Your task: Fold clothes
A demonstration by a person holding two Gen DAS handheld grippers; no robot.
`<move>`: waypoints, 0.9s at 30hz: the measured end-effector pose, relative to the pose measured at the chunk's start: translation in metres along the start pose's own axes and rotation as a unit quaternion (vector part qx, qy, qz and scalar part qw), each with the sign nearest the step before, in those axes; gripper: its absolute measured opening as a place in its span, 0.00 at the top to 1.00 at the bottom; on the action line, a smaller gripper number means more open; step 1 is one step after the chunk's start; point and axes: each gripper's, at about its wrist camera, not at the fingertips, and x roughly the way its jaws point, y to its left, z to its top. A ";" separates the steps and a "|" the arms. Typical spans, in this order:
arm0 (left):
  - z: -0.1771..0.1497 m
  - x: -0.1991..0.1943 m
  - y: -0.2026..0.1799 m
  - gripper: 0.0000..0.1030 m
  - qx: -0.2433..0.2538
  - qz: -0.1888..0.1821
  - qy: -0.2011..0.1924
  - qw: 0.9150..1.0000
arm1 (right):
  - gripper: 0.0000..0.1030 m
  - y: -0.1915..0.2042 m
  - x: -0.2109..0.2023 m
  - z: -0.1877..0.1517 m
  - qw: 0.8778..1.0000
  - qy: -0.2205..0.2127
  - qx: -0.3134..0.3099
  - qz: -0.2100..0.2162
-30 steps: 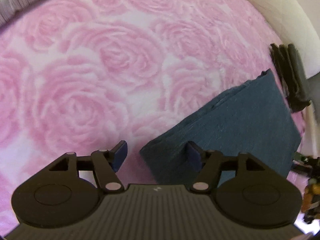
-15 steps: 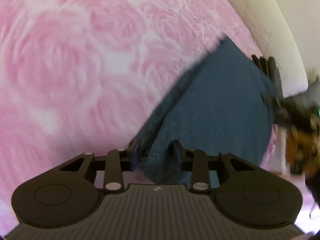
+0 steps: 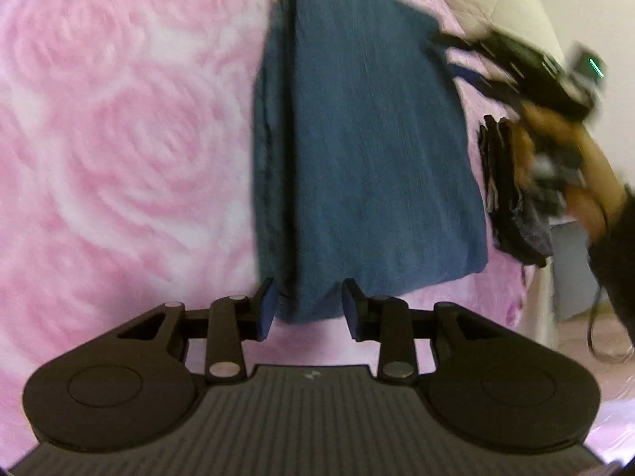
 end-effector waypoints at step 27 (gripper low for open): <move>0.244 0.094 0.011 0.27 0.173 -0.035 0.033 0.984 | 0.24 0.016 -0.072 -0.267 0.906 -0.110 0.394 0.105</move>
